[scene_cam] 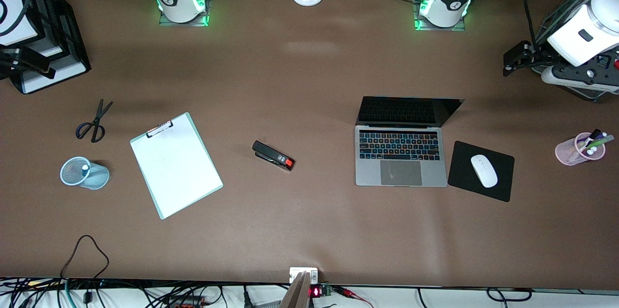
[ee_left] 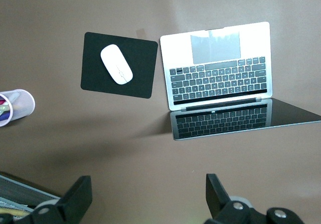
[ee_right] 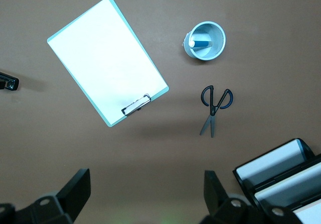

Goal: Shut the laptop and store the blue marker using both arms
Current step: 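Reach the left gripper toward the open laptop lid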

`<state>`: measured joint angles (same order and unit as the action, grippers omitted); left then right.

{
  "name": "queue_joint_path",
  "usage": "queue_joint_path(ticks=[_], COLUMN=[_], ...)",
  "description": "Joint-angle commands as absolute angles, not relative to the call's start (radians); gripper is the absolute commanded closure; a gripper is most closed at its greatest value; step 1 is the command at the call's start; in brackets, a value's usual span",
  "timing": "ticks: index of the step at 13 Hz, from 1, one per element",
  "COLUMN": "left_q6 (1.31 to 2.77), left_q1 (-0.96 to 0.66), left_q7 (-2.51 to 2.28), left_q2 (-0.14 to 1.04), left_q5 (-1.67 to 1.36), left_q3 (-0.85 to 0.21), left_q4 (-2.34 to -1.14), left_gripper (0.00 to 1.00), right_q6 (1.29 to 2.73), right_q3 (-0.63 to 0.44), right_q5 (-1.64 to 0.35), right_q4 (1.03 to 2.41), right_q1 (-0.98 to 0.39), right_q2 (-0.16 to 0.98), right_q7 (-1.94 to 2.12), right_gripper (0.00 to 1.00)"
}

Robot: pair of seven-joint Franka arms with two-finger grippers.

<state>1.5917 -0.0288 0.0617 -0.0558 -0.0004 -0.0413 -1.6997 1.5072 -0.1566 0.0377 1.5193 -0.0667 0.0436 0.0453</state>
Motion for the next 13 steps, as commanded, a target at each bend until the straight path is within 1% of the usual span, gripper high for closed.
queue_joint_path(ticks=[1, 6, 8, 13], left_q6=[1.574, 1.574, 1.572, 1.52], left_q1=[-0.028, -0.028, -0.028, -0.028], left_q7=[0.08, 0.08, 0.077, 0.075], left_q2=[-0.049, -0.048, -0.029, -0.011], left_q5=[0.02, 0.02, 0.02, 0.018], left_q3=[-0.04, -0.04, -0.04, -0.044], left_q4=[-1.681, -1.68, -1.663, -1.628], left_gripper=[0.0, 0.0, 0.0, 0.0], right_q6=[1.505, 1.506, 1.508, 1.511], right_q3=[-0.156, -0.156, -0.155, -0.155], right_q5=[0.025, 0.026, 0.028, 0.026], right_q4=[1.531, 1.531, 1.531, 1.531], right_q1=[-0.071, -0.071, -0.077, -0.078], right_q2=[0.031, 0.029, 0.029, 0.031], right_q7=[0.037, 0.038, 0.038, 0.038], right_gripper=[0.0, 0.0, 0.0, 0.0])
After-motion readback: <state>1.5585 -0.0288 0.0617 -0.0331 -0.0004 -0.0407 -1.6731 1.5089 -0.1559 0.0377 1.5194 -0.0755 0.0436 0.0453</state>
